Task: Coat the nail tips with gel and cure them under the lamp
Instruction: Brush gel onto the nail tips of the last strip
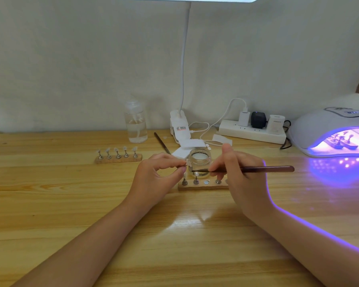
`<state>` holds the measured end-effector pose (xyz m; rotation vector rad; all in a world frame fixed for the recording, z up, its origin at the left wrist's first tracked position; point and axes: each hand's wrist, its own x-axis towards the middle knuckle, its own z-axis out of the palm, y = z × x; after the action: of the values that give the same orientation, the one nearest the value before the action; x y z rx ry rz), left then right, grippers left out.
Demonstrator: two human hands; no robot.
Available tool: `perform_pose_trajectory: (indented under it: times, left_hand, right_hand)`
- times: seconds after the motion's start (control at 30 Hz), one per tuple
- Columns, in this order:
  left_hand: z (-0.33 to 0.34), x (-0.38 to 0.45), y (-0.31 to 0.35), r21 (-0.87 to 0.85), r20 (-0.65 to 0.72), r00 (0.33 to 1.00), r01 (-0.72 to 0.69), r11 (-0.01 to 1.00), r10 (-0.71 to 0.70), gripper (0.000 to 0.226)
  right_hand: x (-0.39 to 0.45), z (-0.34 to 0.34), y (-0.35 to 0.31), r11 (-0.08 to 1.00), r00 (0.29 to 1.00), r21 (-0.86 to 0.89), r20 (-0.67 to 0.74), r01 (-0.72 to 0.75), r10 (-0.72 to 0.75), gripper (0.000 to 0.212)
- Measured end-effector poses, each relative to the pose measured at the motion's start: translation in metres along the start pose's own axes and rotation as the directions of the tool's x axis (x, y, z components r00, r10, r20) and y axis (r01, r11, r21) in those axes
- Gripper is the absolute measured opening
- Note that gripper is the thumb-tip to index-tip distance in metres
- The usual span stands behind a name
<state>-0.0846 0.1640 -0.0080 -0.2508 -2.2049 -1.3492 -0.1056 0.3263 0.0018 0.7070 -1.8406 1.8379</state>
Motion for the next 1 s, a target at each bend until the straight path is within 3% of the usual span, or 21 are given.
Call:
perform_pose_trajectory:
  times: [0.53, 1.0]
  left_hand:
    - [-0.0001, 0.0004, 0.0014, 0.0, -0.03, 0.997, -0.066, 0.998, 0.066, 0.02]
    - [-0.0004, 0.0008, -0.0005, -0.023, -0.049, 0.996, -0.079, 0.997, 0.078, 0.022]
  right_hand:
    - [-0.0006, -0.0006, -0.0049, 0.996, 0.995, 0.048, -0.054, -0.078, 0.08, 0.043]
    - [-0.0036, 0.0047, 0.0001, 0.977, 0.984, -0.135, 0.081, 0.167, -0.157, 0.032]
